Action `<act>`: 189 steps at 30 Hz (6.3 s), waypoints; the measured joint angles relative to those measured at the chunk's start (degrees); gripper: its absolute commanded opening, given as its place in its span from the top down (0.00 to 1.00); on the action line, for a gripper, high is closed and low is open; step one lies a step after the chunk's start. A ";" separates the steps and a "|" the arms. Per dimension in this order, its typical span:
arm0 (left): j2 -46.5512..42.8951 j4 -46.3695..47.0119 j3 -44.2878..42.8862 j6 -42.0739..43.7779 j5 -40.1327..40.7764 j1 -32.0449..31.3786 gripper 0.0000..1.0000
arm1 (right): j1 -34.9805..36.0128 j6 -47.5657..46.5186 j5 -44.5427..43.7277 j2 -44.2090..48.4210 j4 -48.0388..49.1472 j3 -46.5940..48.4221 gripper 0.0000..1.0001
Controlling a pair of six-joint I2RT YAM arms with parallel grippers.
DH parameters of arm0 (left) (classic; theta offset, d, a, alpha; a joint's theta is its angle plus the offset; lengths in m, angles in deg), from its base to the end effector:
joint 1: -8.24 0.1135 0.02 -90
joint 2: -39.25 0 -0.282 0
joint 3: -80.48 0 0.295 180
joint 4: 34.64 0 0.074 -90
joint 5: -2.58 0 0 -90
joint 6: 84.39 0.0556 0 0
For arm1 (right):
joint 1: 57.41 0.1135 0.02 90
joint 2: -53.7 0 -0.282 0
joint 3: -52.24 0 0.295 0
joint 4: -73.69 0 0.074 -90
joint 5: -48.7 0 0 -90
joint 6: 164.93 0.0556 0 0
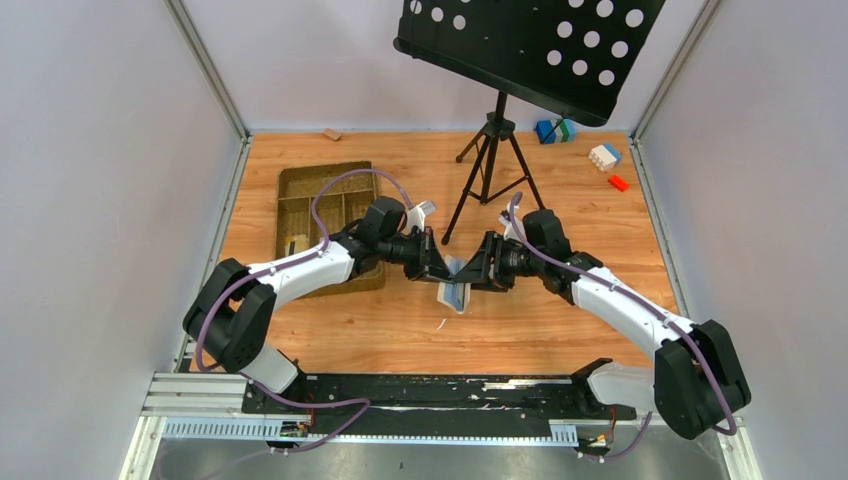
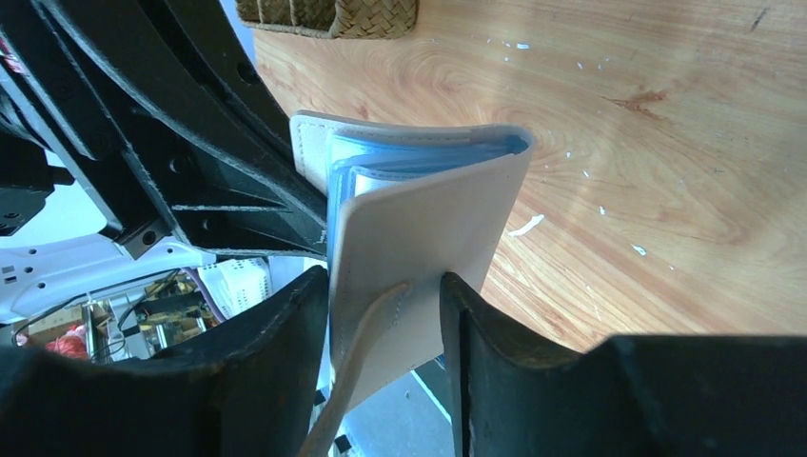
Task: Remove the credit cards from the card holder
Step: Remove the credit card from the card holder.
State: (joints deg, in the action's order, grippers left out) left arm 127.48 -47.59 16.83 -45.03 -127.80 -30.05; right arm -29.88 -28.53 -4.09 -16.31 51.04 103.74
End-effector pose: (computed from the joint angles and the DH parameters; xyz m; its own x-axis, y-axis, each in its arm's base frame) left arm 0.2695 -0.2587 0.2018 -0.9800 0.0233 -0.1978 0.1854 0.4691 -0.8634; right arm 0.2437 0.1650 0.2070 -0.9614 0.1493 -0.2310 -0.1096 0.5622 0.8197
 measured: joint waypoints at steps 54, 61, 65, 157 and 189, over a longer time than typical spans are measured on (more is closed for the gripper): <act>18.82 -5.73 -5.86 11.13 9.84 -6.62 1.00 | -0.98 -8.24 -11.61 -2.36 -10.27 -3.78 0.29; 18.29 -5.66 -5.86 10.21 9.25 -6.67 1.00 | -0.96 -8.72 -9.46 -3.93 -9.51 -4.37 0.06; 17.53 -5.60 -5.88 8.81 8.37 -6.75 1.00 | -0.50 -8.63 -8.15 -6.05 -8.61 -4.37 0.06; 9.99 -7.21 -2.99 8.13 10.05 -7.06 1.00 | 3.78 -1.09 -17.73 -10.23 -19.56 2.51 0.47; 7.39 -5.16 4.83 6.03 6.60 -1.70 0.38 | 2.43 -1.46 -15.21 -6.49 -16.28 -1.75 1.00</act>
State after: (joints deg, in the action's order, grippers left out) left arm 134.86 -52.75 21.66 -38.99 -121.20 -31.75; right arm -27.46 -30.00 -19.30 -22.81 34.75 101.99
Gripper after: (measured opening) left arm 0.554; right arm 0.077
